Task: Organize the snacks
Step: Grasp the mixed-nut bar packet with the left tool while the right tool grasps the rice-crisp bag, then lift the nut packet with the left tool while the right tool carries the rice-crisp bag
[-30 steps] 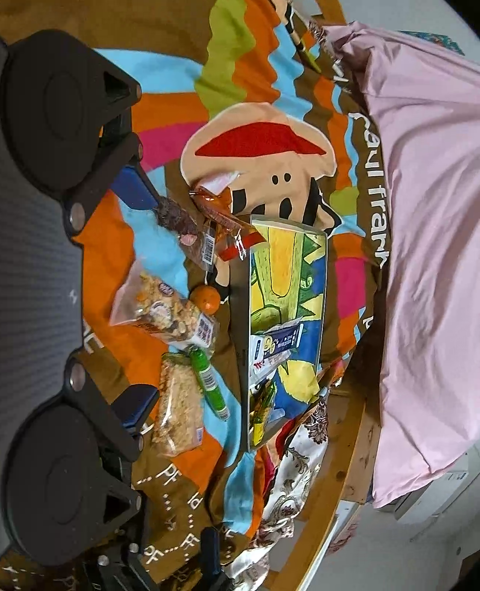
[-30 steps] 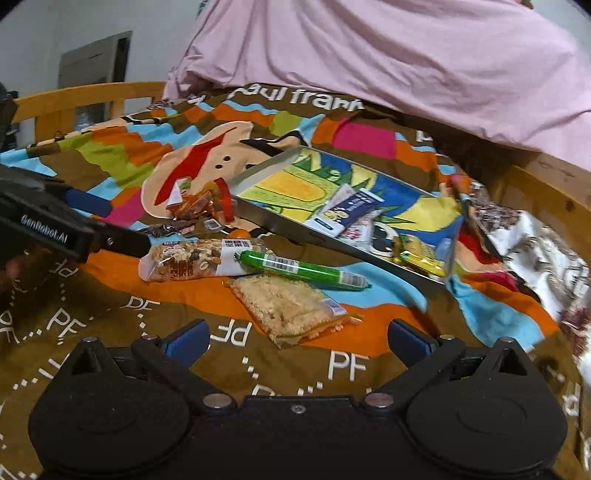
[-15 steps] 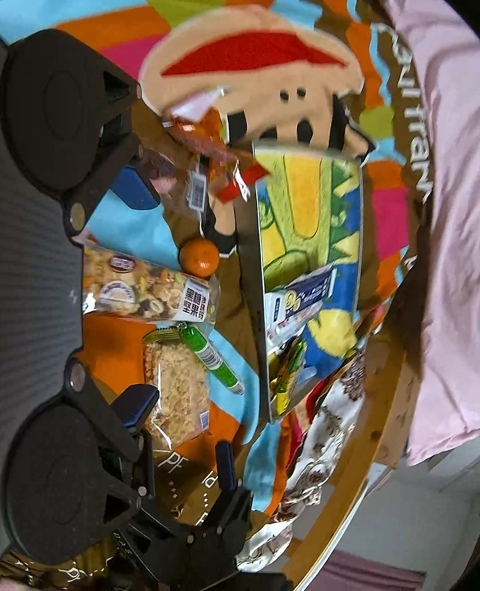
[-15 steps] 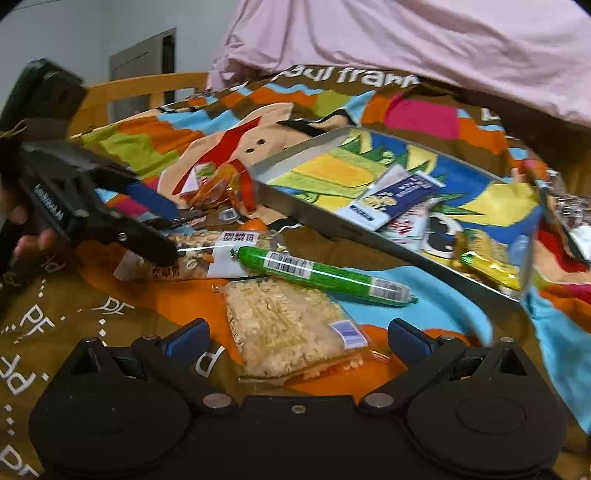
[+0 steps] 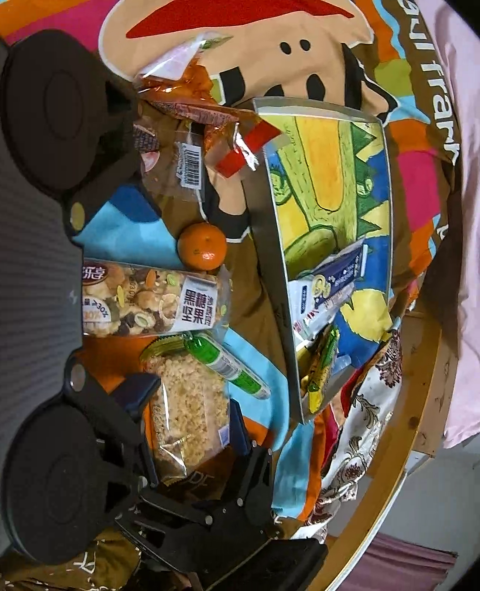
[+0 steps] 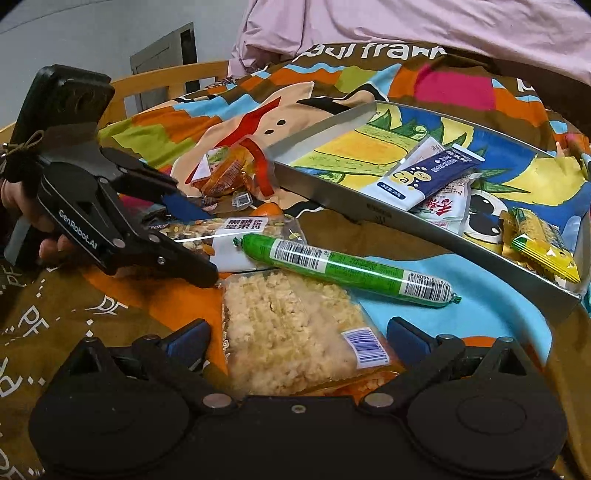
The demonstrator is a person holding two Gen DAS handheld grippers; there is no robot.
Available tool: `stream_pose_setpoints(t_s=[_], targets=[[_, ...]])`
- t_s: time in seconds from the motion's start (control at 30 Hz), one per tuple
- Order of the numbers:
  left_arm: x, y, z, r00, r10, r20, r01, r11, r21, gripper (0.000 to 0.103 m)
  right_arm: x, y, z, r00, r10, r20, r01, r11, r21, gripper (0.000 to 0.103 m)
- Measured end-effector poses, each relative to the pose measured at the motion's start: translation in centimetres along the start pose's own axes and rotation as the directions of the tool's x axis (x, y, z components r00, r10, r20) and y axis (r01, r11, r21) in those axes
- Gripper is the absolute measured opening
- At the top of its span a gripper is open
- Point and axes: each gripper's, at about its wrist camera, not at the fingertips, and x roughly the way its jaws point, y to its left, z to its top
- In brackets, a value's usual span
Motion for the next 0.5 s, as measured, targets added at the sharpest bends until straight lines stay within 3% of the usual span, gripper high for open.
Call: stream_pose_setpoints(t_s=[0.17,0.27,0.5], targets=[[0.0,-0.4,-0.2,1.0,-0.001,-0.002,0.001,1.0,-0.005,0.065,-0.2,0.6,0.0,1.0,-0.02,-0.002,0.02,1.0,-0.008,0.09],[-0.2,-1.0,0.0,0.999,0.047,-0.011,-0.047,0.999,-0.02,0.057,-0.5,1.2,0.0,0.999,-0.044,-0.011,0.044,0.999,0.01,0.083],[-1.1,-2.3,-0.4,0.987,0.158,-0.012,-0.158,0.974,-0.165,0.041,-1.8,3.0,-0.3,0.992,-0.124,-0.037,0.127,0.989,0.079,0.081]])
